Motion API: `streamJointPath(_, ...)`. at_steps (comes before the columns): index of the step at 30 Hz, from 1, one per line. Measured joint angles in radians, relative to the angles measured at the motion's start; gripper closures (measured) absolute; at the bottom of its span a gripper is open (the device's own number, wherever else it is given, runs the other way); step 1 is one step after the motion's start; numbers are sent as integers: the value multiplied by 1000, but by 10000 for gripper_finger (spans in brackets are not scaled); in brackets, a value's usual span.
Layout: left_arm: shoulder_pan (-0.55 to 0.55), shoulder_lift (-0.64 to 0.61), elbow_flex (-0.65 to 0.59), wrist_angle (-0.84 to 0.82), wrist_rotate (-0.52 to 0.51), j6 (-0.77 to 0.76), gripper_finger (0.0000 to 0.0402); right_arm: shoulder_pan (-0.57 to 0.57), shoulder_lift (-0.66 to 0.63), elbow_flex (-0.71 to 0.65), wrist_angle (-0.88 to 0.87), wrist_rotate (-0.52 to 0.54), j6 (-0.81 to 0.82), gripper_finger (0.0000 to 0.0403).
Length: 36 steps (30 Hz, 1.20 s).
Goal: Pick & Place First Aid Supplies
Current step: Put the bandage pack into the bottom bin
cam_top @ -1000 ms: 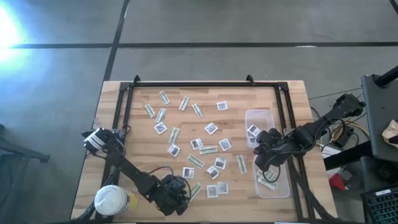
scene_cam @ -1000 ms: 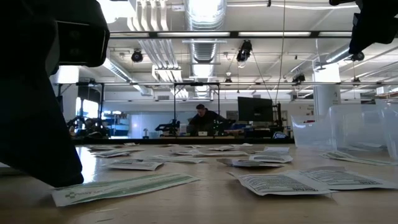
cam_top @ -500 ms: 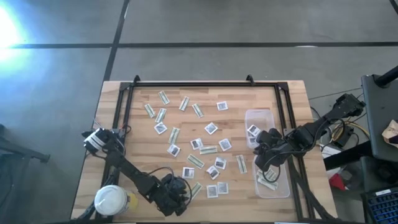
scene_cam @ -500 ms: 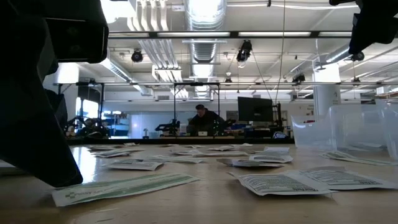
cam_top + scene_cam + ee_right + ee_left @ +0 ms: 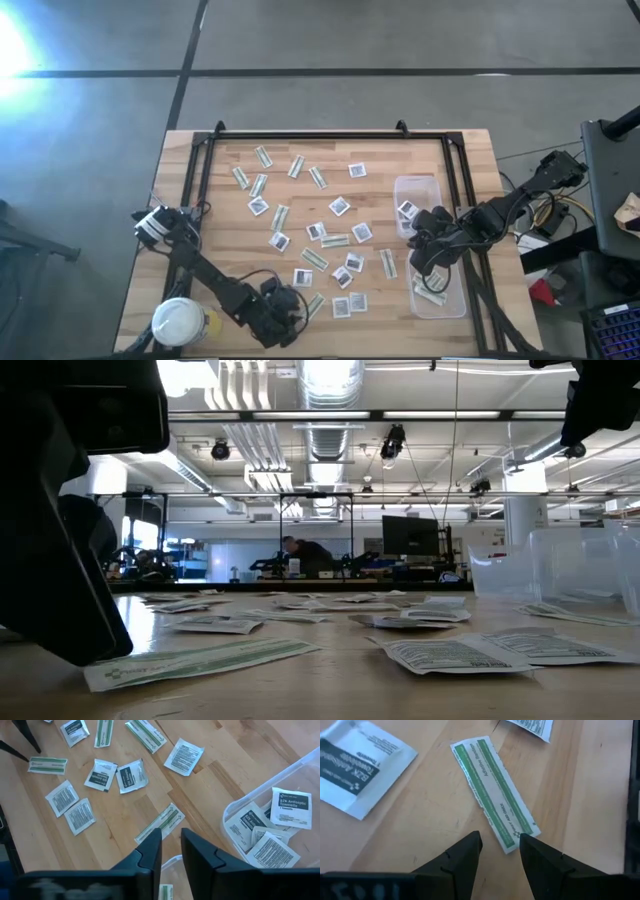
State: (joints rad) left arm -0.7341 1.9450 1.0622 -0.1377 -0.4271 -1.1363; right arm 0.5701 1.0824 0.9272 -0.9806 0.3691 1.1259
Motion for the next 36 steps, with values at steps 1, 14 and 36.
streamJointPath(1,0,0,0,-1,-5,23,232,0,0,0,0,0,0,330)
streamJointPath(14,-1,1,-2,-45,-103,169,232,0,0,0,1,0,0,334)
streamJointPath(36,1,-88,14,-234,6,107,232,0,0,0,5,0,0,326)
